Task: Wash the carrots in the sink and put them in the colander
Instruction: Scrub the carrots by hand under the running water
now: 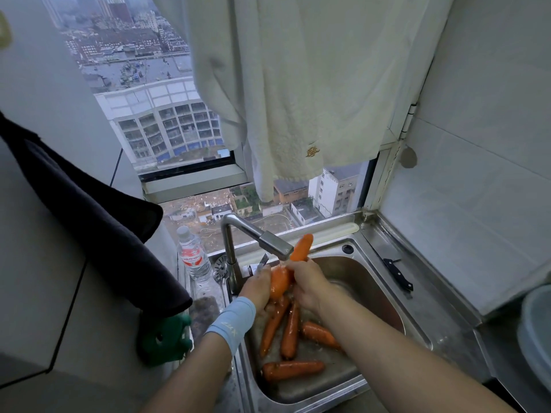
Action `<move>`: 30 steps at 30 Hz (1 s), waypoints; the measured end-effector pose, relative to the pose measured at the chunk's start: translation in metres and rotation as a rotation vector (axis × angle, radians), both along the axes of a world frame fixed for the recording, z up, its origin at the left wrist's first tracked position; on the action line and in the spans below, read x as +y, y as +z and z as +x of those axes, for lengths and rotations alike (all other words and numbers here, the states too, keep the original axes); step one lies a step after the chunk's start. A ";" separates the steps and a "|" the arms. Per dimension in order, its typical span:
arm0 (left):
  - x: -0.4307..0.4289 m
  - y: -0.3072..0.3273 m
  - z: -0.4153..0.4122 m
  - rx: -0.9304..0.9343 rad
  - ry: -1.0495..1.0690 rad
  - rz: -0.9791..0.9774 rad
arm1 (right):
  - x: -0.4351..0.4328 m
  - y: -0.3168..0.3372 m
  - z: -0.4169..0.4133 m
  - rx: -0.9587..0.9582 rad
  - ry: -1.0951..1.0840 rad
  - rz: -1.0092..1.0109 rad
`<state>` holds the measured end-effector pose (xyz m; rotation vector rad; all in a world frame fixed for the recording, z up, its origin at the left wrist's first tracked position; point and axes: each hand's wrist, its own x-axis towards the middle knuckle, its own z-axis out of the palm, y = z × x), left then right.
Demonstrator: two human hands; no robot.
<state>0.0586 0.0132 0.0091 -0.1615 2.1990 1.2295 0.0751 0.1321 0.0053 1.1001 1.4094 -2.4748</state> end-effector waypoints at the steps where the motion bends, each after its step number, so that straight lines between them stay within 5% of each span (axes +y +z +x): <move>1: 0.000 0.000 0.001 -0.062 0.056 0.044 | 0.000 0.001 0.004 0.053 0.013 -0.037; 9: 0.000 0.009 0.003 -0.208 0.058 0.032 | -0.003 0.010 0.006 -0.079 0.020 0.147; 13: 0.010 0.014 0.009 0.111 -0.105 -0.063 | -0.009 0.009 0.000 -0.172 -0.042 0.223; 16: 0.013 0.020 0.012 0.111 -0.160 -0.049 | -0.014 0.002 0.002 -0.152 -0.006 0.421; 23: 0.002 0.012 0.020 -0.114 -0.065 0.076 | 0.008 0.004 0.002 -0.028 0.110 0.173; 30: -0.008 0.015 0.020 -0.176 -0.326 0.037 | 0.013 0.016 -0.010 -0.127 0.042 0.069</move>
